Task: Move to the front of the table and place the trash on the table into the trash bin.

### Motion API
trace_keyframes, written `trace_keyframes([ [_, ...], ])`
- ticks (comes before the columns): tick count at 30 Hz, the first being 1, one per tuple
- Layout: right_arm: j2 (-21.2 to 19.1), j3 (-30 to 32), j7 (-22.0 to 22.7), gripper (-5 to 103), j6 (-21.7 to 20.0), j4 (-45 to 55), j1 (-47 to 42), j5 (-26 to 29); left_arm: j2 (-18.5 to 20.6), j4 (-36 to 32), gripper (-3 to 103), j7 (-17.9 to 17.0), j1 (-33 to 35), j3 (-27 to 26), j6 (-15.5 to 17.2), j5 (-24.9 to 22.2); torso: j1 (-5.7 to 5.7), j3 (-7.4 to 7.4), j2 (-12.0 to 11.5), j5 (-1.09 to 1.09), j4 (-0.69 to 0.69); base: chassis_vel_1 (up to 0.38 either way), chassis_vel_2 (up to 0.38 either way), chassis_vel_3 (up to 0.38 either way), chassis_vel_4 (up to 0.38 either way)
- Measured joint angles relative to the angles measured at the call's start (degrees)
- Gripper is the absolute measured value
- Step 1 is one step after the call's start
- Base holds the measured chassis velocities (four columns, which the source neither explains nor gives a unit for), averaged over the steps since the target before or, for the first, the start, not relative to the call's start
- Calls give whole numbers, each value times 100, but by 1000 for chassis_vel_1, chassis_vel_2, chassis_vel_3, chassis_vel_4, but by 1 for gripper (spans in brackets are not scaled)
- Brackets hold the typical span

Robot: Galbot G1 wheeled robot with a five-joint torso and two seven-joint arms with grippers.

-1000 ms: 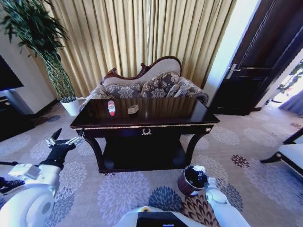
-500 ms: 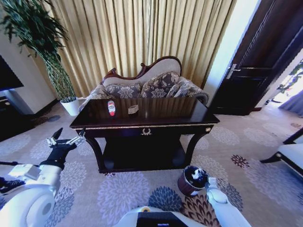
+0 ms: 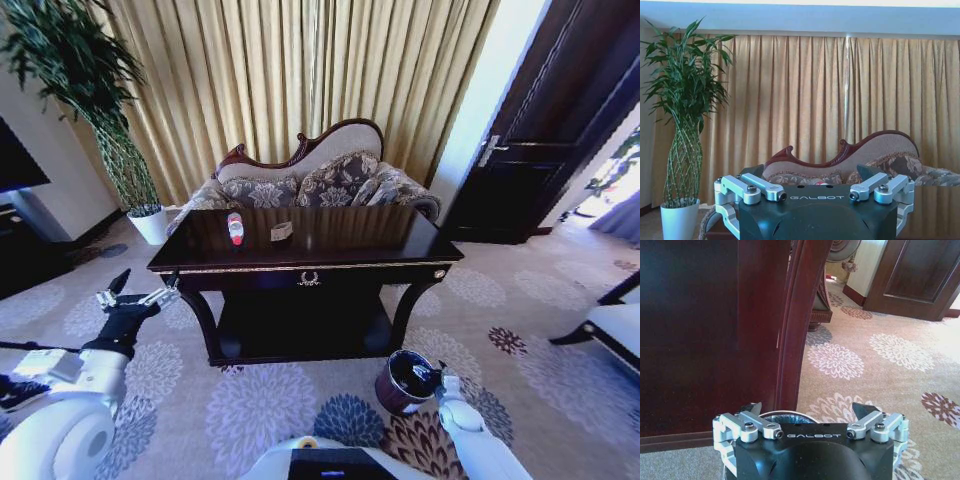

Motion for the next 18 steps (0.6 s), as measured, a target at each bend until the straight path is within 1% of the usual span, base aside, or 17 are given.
trace_keyframes([
  [8,-83,3,0,100,0,1,3,105,-7,37,100,25,-33,16,-6,0,0,0,0,0,0,0,0,0,0],
  [13,-98,80,18,100,-2,283,-58,284,-12,46,100,26,-47,23,-6,-4,0,0,0,1,-1,0,0,0,0],
  [16,-223,239,41,100,-99,1354,-359,654,-35,81,100,26,-52,23,-7,-6,0,0,0,-1,0,0,0,0,0],
  [17,-247,293,67,100,-169,1729,-454,755,-39,90,100,26,-54,24,-7,-6,0,0,0,-1,-2,0,0,0,0],
  [18,-247,293,67,100,-169,1729,-454,755,-39,90,100,26,-54,24,-7,-6,0,0,0,-1,-2,0,0,0,0],
])
